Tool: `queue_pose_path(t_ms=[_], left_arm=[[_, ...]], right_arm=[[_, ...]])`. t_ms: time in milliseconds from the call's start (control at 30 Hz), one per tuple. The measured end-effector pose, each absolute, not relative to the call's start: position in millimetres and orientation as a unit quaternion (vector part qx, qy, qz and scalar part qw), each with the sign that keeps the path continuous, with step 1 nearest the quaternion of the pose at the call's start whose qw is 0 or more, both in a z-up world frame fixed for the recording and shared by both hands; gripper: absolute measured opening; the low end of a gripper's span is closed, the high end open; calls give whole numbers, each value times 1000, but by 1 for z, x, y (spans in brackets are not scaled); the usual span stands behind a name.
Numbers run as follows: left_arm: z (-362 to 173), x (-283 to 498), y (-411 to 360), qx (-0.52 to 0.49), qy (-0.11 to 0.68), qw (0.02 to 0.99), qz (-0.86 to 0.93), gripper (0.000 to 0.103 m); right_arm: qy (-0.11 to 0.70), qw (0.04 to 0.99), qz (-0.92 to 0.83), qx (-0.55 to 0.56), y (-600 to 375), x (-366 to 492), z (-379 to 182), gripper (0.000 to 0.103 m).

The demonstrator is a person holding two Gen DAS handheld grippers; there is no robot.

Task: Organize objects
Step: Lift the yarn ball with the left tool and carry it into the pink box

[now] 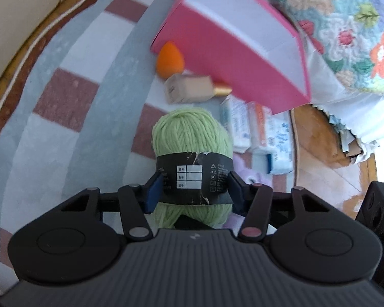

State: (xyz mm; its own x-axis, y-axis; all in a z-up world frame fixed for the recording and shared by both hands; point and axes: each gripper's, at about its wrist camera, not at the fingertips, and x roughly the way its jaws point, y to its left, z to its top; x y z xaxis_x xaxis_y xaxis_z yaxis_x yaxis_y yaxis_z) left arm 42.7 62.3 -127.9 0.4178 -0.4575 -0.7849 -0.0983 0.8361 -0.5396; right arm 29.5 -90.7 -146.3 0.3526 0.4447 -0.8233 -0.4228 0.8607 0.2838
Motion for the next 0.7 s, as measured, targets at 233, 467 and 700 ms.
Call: queue_pose_path(t_ms=[233,467,700], left_arm=[[-64,52,37,-218,477,839,-148,53],[-13,93,15,-181,433,863,-186,53],[-17,168,-27,-166,403,877,-205,54]], right_arm=[[426,868,256,-19,-113,25,-96,56],[353,905,235,-39,-142,51,-44,57],[337,925,174,-33,-175,118,-39,57]])
